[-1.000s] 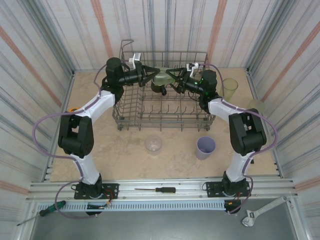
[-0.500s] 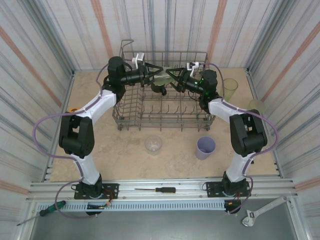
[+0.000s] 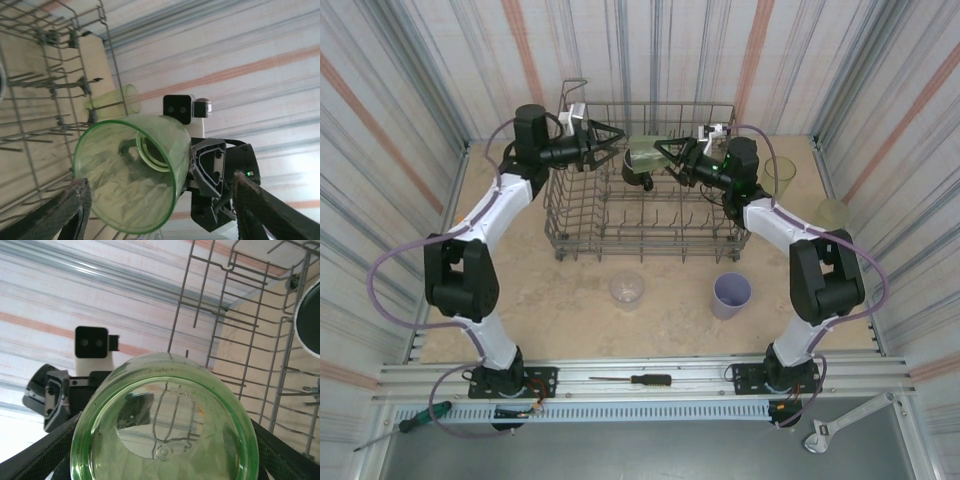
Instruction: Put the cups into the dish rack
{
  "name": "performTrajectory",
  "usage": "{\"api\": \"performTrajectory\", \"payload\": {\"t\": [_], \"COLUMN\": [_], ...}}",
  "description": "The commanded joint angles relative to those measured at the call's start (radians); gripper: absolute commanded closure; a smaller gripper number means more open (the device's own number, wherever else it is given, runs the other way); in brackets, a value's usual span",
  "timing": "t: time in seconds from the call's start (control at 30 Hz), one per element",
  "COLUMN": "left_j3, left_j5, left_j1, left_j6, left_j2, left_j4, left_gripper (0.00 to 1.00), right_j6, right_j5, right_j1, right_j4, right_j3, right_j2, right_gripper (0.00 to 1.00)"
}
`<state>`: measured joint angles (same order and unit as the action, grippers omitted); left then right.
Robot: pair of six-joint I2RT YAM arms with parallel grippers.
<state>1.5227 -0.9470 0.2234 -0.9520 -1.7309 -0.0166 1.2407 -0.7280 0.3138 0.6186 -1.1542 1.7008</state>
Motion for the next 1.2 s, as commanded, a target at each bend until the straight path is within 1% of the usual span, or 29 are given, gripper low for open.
{"api": "performTrajectory", "payload": {"t": [0.0, 0.03, 0.17, 0.2, 0.3, 0.37, 0.57, 0.7, 0.77, 0.87, 0.97, 1.17], "left_j3": [0.075, 0.080, 0.091, 0.095, 0.106, 0.101, 0.077, 0.039, 0.009, -0.042, -0.096, -0.133], "left_j5": [0.095, 0.104, 0.129, 0.154, 0.288, 0.340, 0.366, 0.426, 0.459, 0.490, 0.557, 0.620], "left_j1": [-0.005, -0.008, -0.042, -0.055, -0.092, -0.124, -0.240, -0.299, -0.325, -0.353, -0.372, -0.377], "left_j6": [0.231, 0.248, 0.288, 0.305, 0.375, 0.403, 0.450, 0.502, 0.521, 0.545, 0.577, 0.641], "left_j2": [0.094, 0.101, 0.125, 0.133, 0.161, 0.181, 0.228, 0.262, 0.272, 0.280, 0.286, 0.290], "left_j4": [0.248, 0.266, 0.334, 0.372, 0.502, 0.540, 0.589, 0.604, 0.604, 0.600, 0.598, 0.627], "left_gripper": [0.21, 0.20, 0.11, 0.06, 0.01, 0.01, 0.01, 0.01, 0.01, 0.01, 0.01, 0.01], "right_j6": [-0.115, -0.135, -0.213, -0.233, -0.289, -0.324, -0.434, -0.493, -0.534, -0.591, -0.643, -0.727], "right_j5": [0.034, 0.040, 0.076, 0.085, 0.118, 0.136, 0.230, 0.275, 0.318, 0.396, 0.460, 0.568], "right_j1": [-0.005, -0.006, -0.006, -0.006, -0.008, -0.007, -0.008, -0.004, 0.001, 0.013, 0.027, 0.053], "right_j4": [-0.092, -0.122, -0.246, -0.289, -0.415, -0.477, -0.635, -0.709, -0.758, -0.855, -0.928, -0.993], "right_j3": [-0.002, -0.002, -0.021, -0.031, -0.068, -0.088, -0.132, -0.169, -0.196, -0.255, -0.312, -0.379], "right_j2": [-0.075, -0.084, -0.117, -0.122, -0.131, -0.133, -0.161, -0.164, -0.163, -0.145, -0.120, -0.078], "right_gripper": [0.43, 0.43, 0.43, 0.43, 0.43, 0.44, 0.44, 0.44, 0.44, 0.46, 0.48, 0.47]}}
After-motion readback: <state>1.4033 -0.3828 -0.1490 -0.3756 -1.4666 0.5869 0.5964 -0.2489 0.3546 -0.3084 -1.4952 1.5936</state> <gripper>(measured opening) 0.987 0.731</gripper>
